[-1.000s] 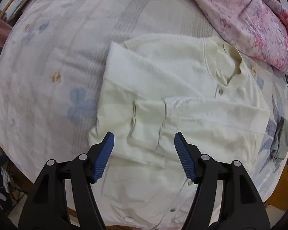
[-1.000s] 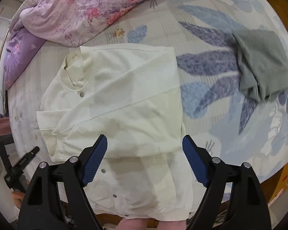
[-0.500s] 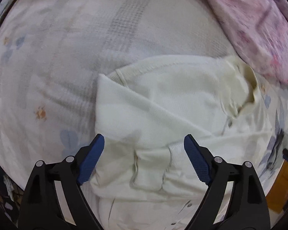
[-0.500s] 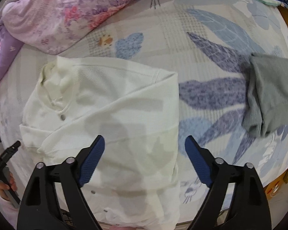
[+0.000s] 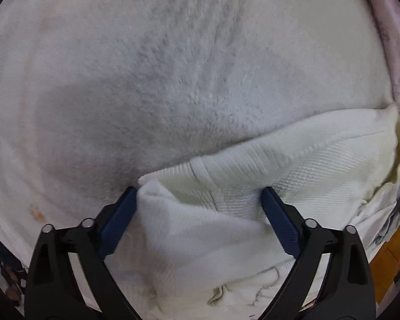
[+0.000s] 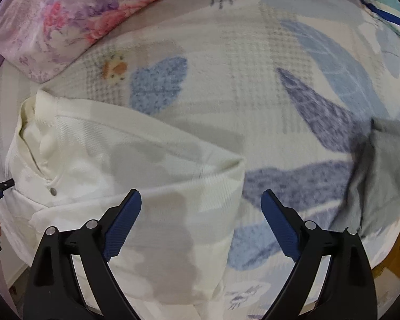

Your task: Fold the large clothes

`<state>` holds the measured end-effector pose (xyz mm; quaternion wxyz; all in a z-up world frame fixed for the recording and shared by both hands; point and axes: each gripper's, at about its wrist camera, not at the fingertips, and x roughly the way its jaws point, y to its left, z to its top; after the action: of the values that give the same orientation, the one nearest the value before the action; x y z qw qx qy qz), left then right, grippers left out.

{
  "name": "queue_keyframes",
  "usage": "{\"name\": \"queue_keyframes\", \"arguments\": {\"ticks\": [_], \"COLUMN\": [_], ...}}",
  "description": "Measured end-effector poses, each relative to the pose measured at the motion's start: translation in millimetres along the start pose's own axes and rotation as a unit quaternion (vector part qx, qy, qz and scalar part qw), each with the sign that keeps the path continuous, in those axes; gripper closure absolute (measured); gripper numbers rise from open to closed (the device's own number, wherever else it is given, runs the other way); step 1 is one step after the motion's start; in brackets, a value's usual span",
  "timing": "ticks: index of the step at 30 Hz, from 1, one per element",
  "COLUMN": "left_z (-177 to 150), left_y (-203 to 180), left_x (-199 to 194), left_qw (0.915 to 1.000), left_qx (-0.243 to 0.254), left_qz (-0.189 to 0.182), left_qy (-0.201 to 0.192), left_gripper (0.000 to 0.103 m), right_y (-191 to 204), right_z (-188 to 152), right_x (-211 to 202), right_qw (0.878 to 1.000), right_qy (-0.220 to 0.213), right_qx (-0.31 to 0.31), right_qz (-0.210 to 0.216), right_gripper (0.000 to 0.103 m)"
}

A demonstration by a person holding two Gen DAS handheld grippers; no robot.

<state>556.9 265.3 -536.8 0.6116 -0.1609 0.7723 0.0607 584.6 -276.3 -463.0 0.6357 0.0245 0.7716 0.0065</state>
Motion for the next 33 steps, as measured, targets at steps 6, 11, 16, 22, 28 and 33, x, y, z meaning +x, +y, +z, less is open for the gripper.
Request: {"name": "queue_keyframes", "arguments": {"ticks": [6,11,16,22,28,33], "left_z": [-11.2,-12.0,-15.5,-35.6,-50.2,-62.2], "left_y": [-5.3,-8.5,0.2,8.7,17.4,16.1], "left_x": [-14.5,-24.2,-37.3,-54.6,-75.1,-93.7], "left_qw": [0.9981,0.9975,0.9969,0.9964,0.994,0.9918], "left_qx": [0.036,0.037,0.016,0.008,-0.011,-0.018], "left_qz": [0.004,-0.016,-0.026,-0.023,-0.013,0.0], "left_qy": [-0.05,-0.058,-0.072,-0.082,-0.108,-0.127], "left_gripper": [0.039,0.074,0.091,0.094,0.094,0.094], "right_y": [-9.6,-8.6,-11.3,-12.4,-2.3,9.1], "right_z": [17.1,20.6,21.0,-9.0,-36.2,-62.6], "right_x": [28.9,52.8,67.6,42.1,4.9,-25.6], "right_qw": [0.999,0.996,0.996,0.998,0.998,0.995], "right_qy": [0.043,0.08,0.075,0.025,-0.047,-0.095], "right_qx": [0.009,0.006,0.01,0.032,0.039,0.035], "right_qz": [0.027,0.044,0.039,0.053,0.03,0.009], "right_gripper": [0.015,0.013,0.014,0.085,0.086,0.087]}}
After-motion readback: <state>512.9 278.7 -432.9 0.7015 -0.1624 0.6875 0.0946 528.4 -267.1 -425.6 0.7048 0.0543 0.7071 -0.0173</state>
